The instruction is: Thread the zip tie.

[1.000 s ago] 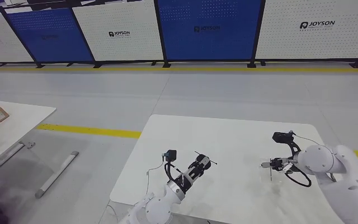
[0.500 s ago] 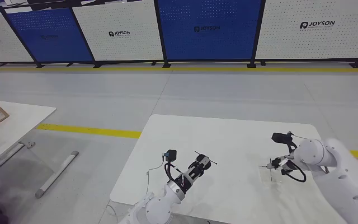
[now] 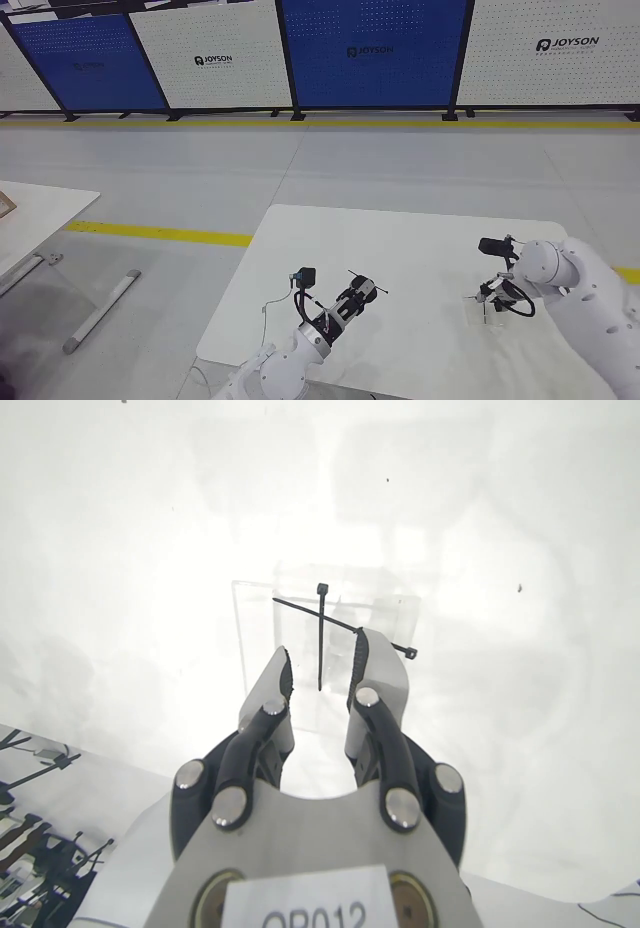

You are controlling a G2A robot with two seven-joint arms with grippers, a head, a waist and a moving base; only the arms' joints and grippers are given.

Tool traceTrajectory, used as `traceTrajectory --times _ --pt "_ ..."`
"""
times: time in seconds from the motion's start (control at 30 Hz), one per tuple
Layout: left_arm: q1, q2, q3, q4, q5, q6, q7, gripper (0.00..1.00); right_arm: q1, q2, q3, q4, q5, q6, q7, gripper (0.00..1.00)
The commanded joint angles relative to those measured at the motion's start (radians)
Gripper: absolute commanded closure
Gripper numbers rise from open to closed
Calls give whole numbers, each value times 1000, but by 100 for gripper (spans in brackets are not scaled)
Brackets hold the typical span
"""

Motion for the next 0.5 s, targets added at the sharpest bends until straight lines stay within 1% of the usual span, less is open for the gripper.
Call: traceTrajectory --times 0.0,0.2,0.4,0.47 --pt "0 0 0 0 0 0 0 100 7 -6 -8 21 4 -6 -2 71" --pt "0 0 0 0 0 0 0 100 26 -22 -26 66 9 -21 -4 73" --pt "0 0 0 0 0 0 0 100 33 -31 -38 73 -3 -20 4 73" --pt "0 0 0 0 0 0 0 100 35 -34 -41 78 -5 -21 8 75"
